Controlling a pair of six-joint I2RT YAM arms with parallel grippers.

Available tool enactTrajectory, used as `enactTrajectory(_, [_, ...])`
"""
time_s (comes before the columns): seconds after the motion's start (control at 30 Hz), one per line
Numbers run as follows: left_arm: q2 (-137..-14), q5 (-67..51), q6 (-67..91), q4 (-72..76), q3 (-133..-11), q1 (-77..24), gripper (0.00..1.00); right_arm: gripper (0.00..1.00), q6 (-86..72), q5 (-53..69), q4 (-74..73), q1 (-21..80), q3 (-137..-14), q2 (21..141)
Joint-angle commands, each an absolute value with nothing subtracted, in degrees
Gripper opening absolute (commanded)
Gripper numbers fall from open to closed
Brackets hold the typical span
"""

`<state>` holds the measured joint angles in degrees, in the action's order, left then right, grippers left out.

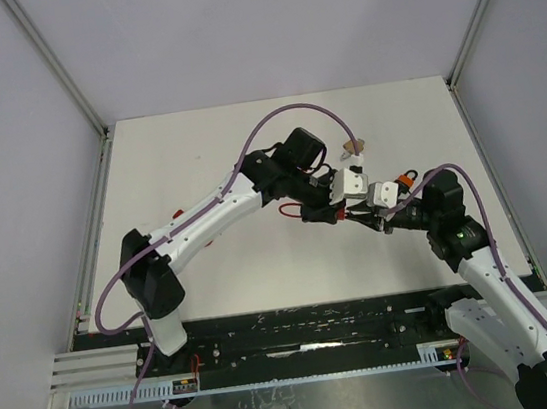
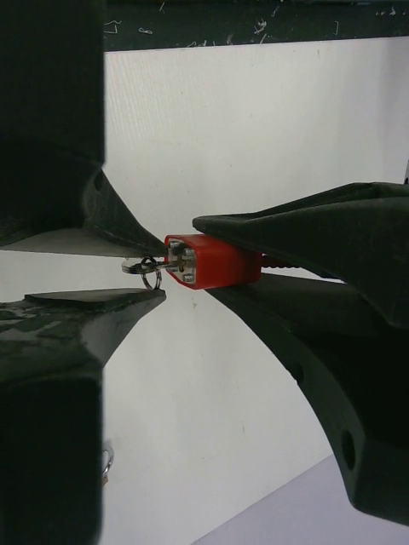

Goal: Lock with the key
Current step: Lock the lock.

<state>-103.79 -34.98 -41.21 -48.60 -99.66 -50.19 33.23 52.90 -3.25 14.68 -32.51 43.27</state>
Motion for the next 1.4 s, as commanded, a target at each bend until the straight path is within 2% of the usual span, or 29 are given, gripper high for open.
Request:
enactTrajectory(0.0, [-105.4, -34.7, -39.6, -45.8, -102.2, -51.3, 0.0, 0.19, 32.8, 54.0, 1.4, 16.9, -32.0, 42.1])
enactTrajectory(0.1, [-105.1, -35.1, -39.8, -45.7, -102.0, -51.3, 0.0, 0.01, 32.0, 55.9, 0.8, 16.9, -33.0, 42.4])
enactTrajectory(0.13, [-104.9, -35.1, -39.8, -45.7, -102.0, -51.3, 0.0, 0.0, 32.0, 56.2, 0.5, 16.9, -33.1, 42.4])
enactTrajectory(0.4, [-102.8, -38.1, -40.1, -43.9, -99.9, -50.1, 0.0, 0.0, 29.2, 58.3, 2.2, 15.9, -32.0, 41.2])
enactTrajectory(0.7, [-99.6, -51.0, -38.8, -38.2, -94.1, -46.7, 0.0, 0.0, 27.9, 61.8, 2.2, 14.4, -32.7, 40.2])
enactTrajectory(0.87, [-97.9, -44.5, -36.3, -34.0, -90.8, -48.3, 0.0, 0.0, 23.4, 59.8, 2.7, 11.7, -32.8, 41.2])
enactTrajectory(1.03, [-94.6, -35.1, -39.0, -32.1, -87.9, -50.9, 0.0, 0.04, 22.1, 63.8, 5.2, 10.9, -31.1, 40.2])
enactTrajectory(1.07, [-94.0, -34.8, -39.5, -31.6, -87.2, -50.9, 0.0, 0.07, 20.7, 63.7, 6.4, 10.6, -30.6, 39.7])
enactTrajectory(1.13, [-92.5, -35.2, -40.4, -30.1, -85.7, -50.9, 0.0, 0.21, 17.7, 64.9, 8.3, 10.0, -29.8, 39.5])
enactTrajectory(1.23, [-90.8, -36.0, -40.6, -29.3, -84.5, -51.0, 0.0, 0.36, 16.3, 67.0, 9.0, 8.8, -29.4, 38.6])
enactTrajectory(1.37, [-90.3, -35.5, -39.7, -29.2, -84.1, -51.0, 0.0, 0.4, 13.5, 68.8, 10.6, 7.7, -29.6, 36.6])
